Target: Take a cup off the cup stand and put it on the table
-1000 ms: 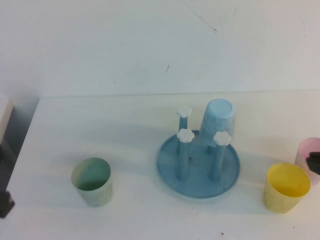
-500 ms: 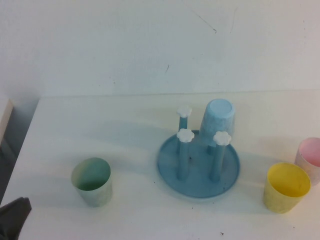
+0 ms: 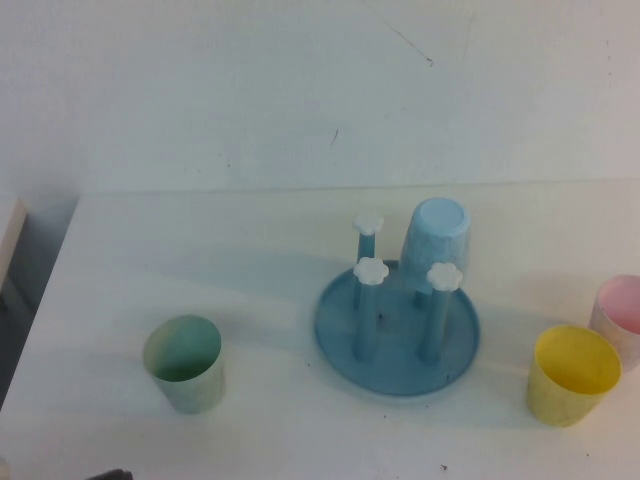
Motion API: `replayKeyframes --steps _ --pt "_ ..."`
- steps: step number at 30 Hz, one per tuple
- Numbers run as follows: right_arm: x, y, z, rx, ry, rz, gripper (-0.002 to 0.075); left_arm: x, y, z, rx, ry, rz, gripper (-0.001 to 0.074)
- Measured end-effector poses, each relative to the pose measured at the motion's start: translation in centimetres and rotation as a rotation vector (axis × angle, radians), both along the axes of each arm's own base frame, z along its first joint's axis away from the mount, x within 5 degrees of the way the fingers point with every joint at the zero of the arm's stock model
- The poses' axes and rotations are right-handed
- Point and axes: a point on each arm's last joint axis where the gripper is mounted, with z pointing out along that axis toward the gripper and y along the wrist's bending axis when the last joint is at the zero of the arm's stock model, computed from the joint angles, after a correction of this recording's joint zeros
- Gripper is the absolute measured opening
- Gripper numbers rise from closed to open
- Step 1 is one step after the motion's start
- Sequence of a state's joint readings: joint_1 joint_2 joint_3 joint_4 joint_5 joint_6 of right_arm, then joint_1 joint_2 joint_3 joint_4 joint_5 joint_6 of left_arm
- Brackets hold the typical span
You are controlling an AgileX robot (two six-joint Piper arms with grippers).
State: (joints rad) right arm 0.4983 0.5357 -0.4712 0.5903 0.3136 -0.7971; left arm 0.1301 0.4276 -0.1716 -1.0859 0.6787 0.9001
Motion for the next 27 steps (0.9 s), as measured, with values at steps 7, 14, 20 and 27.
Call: replayKeyframes --steps 7,14,20,27 --pt "0.5 -0.7 -0.8 -0.033 -0.118 -0.080 -0.0001 -0.6 -0.6 -0.2 -0.018 0.043 -0.086 -0.0002" --pt "0.2 -2.4 -1.1 0.013 -0.362 -0.221 -0.0001 -1.0 -1.0 -0.3 -0.027 0.071 -0.138 -0.0002" --pt "-0.1 -2.9 -5.2 0.029 -0.283 -0.264 -0.0001 -1.1 -1.1 -0.3 -0.030 0.076 -0.148 -0.0001" --pt "-1.4 -5.0 -8.5 0.039 -0.265 -0.423 -0.0001 -1.1 -1.1 -0.3 -0.029 0.075 -0.148 -0.0001"
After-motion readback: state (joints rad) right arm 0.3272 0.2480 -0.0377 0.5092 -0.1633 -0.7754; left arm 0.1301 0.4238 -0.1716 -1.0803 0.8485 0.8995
